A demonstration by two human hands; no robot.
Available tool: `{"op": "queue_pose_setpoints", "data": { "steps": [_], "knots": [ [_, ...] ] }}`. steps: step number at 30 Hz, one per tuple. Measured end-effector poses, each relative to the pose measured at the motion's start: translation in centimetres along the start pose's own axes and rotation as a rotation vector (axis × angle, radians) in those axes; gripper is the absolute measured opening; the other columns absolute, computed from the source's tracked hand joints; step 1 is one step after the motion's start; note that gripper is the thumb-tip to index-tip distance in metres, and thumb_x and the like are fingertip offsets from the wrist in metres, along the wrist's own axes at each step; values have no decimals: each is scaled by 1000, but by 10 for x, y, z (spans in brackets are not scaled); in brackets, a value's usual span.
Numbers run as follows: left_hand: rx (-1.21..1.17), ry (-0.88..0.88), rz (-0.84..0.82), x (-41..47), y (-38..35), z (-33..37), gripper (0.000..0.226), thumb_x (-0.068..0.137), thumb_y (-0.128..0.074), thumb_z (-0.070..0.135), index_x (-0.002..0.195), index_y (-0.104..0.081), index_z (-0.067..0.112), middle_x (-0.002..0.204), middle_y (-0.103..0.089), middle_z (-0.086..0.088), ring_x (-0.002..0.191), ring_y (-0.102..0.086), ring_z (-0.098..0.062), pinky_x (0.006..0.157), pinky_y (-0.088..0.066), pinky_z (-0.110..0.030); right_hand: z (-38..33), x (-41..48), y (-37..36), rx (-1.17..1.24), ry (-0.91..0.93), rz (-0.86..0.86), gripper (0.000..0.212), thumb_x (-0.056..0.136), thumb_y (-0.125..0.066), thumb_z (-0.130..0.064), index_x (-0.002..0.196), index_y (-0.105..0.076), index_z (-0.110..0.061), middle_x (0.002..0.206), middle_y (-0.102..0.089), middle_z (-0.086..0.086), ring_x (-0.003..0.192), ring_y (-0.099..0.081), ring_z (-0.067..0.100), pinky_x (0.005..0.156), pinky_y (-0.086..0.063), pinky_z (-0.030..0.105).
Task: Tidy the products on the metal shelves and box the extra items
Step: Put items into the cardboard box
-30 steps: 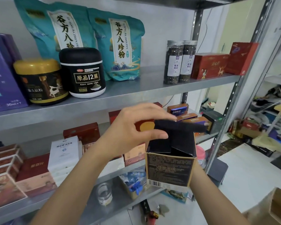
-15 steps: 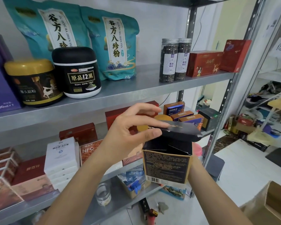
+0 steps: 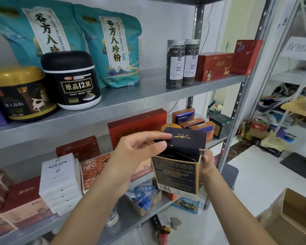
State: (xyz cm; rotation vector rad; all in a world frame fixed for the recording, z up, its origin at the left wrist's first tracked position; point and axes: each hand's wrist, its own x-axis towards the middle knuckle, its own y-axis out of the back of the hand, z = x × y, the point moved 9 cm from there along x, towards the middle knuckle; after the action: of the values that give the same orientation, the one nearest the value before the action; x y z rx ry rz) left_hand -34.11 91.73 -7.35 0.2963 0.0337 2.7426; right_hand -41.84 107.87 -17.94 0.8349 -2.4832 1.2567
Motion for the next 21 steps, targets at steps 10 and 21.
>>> {"op": "queue_pose_setpoints", "data": {
  "steps": [10, 21],
  "knots": [
    [122, -83, 121, 6, 4, 4, 30, 56, -76, 44, 86, -77, 42, 81, -73, 5, 80, -65, -18, 67, -54, -18, 6, 2, -20, -79, -143, -99, 45, 80, -71, -10, 122, -61, 1, 119, -68, 12, 111, -63, 24, 96, -49, 36],
    [102, -156, 124, 16, 1, 9, 15, 61, -74, 39, 76, -77, 41, 81, -75, 10, 78, -68, -8, 62, -52, -13, -15, -1, -6, -41, 3, 3, 45, 98, -44, -16, 125, -49, 20, 126, -57, 33, 123, -52, 40, 109, -35, 42]
  ]
}}
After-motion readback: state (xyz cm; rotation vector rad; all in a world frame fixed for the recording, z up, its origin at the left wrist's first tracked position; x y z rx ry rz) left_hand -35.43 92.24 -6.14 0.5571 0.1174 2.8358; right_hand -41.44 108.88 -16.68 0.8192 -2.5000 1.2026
